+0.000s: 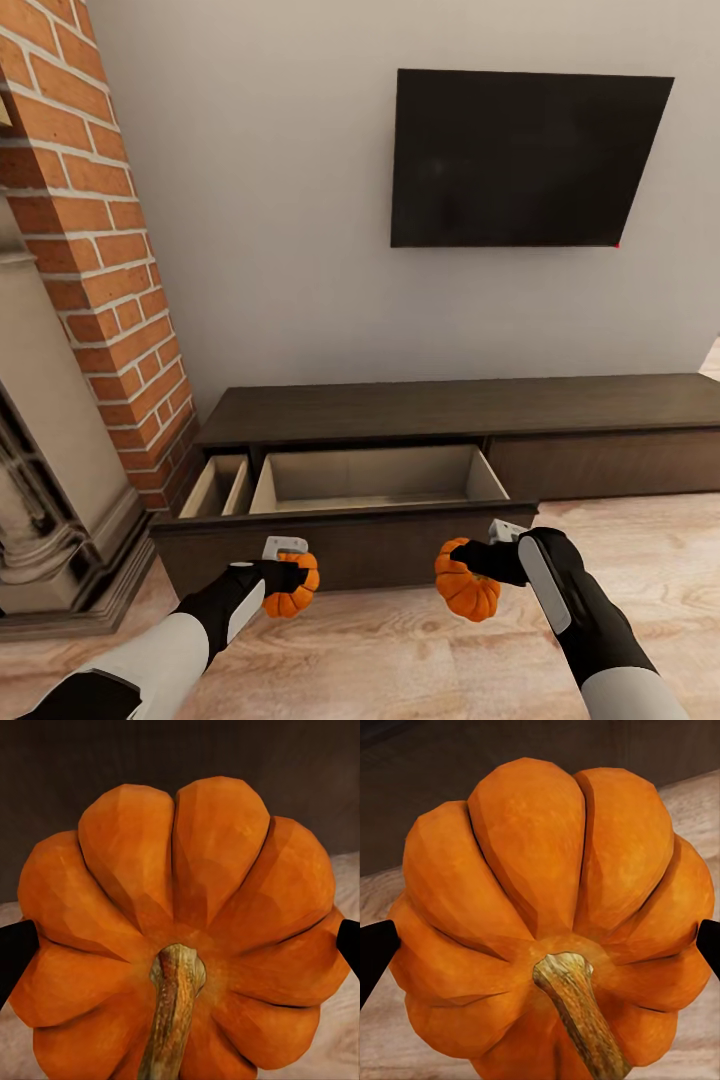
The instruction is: Place each of the two pumpkins and all three candles from the living room inside a cabinet in the living room (use any cabinet), then make sure every cabinet is closed, and position the cauldron so it is next to a table in the living room.
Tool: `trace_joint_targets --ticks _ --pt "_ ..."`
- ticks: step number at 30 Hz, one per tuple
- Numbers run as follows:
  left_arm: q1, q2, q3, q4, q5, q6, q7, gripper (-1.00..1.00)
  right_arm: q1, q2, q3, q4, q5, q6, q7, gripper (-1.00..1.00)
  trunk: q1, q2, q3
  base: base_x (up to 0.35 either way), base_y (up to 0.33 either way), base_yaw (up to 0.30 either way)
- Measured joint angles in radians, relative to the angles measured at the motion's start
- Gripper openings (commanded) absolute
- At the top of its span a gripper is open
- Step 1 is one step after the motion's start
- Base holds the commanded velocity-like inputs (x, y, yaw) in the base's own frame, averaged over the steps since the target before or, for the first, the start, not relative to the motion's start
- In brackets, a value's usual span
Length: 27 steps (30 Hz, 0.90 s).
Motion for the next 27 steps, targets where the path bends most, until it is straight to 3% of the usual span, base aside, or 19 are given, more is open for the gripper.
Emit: trace_joint_targets --ticks 12,24,27 --pt "0.000 0.003 0.004 0.002 0.001 0.078 -0.001 -1.00 0.000 0.000 -0.001 0.001 0.000 0.000 -0.002 -1.00 0.000 0.000 0.000 0.000 0.000 0.000" --pt "-0.001 0.001 0.004 0.004 0.000 0.118 -0.001 -1.00 0.000 0.001 0.000 0.002 -0.001 -0.002 -0.005 -1.00 -0.046 0.084 0.038 0.000 0.000 0.000" --pt "0.000 0.000 0.004 0.005 -0.001 0.154 0.000 -1.00 0.000 0.001 0.000 0.003 0.000 -0.002 -0.005 -1.00 -0.057 0.105 0.047 0.000 0.000 0.000"
